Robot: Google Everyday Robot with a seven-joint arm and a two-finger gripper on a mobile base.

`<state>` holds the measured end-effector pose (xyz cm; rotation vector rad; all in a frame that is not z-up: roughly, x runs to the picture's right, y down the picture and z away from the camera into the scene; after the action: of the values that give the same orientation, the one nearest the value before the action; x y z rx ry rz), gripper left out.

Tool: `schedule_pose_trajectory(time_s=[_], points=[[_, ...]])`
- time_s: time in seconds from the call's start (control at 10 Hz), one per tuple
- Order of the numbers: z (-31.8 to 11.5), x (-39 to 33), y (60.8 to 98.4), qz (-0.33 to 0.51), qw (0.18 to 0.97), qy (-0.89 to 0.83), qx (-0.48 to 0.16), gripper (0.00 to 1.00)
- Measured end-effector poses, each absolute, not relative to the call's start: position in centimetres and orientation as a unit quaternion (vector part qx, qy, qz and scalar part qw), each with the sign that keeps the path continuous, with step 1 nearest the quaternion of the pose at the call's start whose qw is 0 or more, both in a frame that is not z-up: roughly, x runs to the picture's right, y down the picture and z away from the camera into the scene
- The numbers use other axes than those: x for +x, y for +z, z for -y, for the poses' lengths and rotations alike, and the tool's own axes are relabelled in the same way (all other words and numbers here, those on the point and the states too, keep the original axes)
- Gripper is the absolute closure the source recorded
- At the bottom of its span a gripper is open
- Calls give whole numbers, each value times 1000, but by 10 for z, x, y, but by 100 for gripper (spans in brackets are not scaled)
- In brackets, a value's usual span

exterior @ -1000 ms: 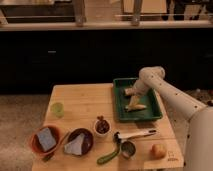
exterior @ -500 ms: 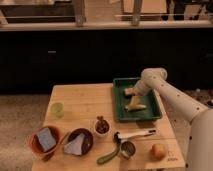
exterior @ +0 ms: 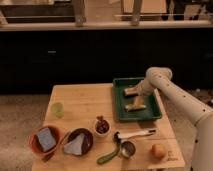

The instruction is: Place banana in table surface

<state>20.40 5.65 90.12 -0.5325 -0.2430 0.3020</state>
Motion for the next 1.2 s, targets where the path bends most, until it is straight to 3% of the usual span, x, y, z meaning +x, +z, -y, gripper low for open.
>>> schedule_pose_trajectory(time_s=[1.2], points=[[-102, 216, 914, 97, 946, 82, -299, 20]])
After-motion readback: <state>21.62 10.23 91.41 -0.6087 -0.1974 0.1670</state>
